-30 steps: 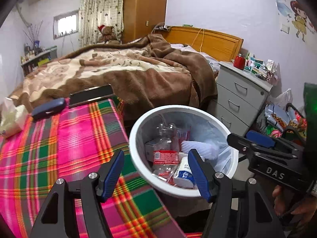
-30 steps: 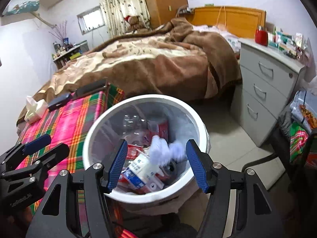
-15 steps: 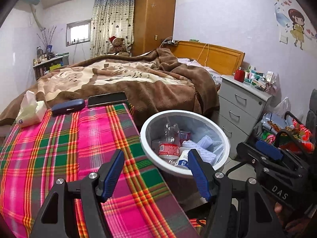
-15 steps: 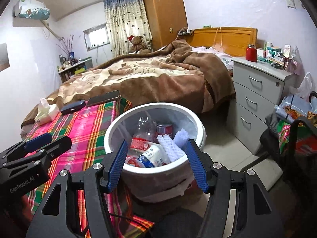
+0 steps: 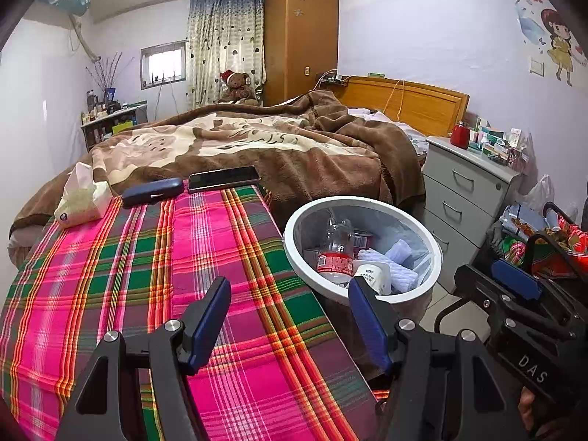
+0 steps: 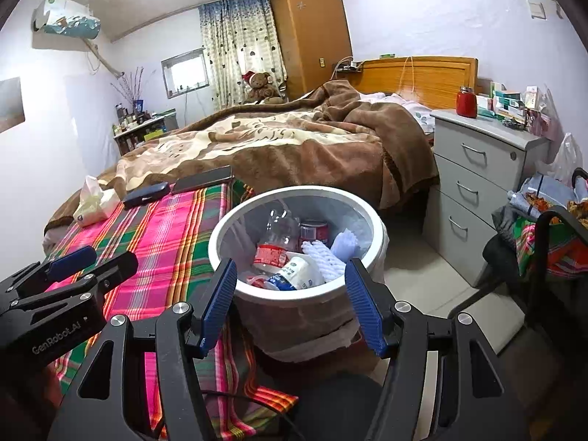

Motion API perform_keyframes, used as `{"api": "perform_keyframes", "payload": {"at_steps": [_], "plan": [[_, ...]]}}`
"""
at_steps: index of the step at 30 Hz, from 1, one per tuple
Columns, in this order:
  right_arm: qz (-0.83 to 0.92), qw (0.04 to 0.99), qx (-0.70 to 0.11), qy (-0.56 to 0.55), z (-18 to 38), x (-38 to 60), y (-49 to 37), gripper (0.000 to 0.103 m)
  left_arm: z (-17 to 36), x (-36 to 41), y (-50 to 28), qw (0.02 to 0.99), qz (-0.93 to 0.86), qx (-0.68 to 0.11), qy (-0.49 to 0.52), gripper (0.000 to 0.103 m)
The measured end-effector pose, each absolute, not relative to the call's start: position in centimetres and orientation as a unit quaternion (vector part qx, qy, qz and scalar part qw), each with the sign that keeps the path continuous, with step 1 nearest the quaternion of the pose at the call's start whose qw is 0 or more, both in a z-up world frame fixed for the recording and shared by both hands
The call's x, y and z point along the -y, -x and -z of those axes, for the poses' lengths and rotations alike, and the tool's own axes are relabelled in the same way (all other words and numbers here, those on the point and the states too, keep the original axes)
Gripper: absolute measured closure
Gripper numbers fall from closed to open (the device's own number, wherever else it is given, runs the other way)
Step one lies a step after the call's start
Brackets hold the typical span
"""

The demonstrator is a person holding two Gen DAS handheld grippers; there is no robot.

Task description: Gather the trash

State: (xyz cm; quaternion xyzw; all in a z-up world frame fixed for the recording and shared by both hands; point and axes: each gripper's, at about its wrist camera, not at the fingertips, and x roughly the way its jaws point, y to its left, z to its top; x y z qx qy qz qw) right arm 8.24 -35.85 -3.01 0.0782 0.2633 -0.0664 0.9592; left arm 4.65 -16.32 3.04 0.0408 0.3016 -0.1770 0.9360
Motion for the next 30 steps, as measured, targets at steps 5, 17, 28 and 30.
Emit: {"api": "perform_keyframes", "payload": {"at_steps": [5, 17, 28, 30], "plan": [[0.066, 0.960, -0.261, -0.080, 3.06, 35.62, -8.02, 0.040, -2.91, 16.10, -4.73, 0.935, 0.175, -0.305, -0.038, 0.037], [0.063, 0.960, -0.261, -0.082, 3.10, 35.26, -7.79, 0.040, -3.00, 16.02, -4.49, 0.937, 0.174, -0.302, -0.037, 0.037], [0.064, 0.960, -0.261, -0.081, 3.11, 35.19, -7.78, 0.040, -3.04, 15.92, -4.41, 0.937, 0.174, -0.302, -0.036, 0.037], [0.063, 0.960, -0.261, -0.081, 3.10, 35.19, -7.75, 0.040, -3.06, 15.85, -4.37, 0.937, 0.173, -0.302, -0.035, 0.037]]}}
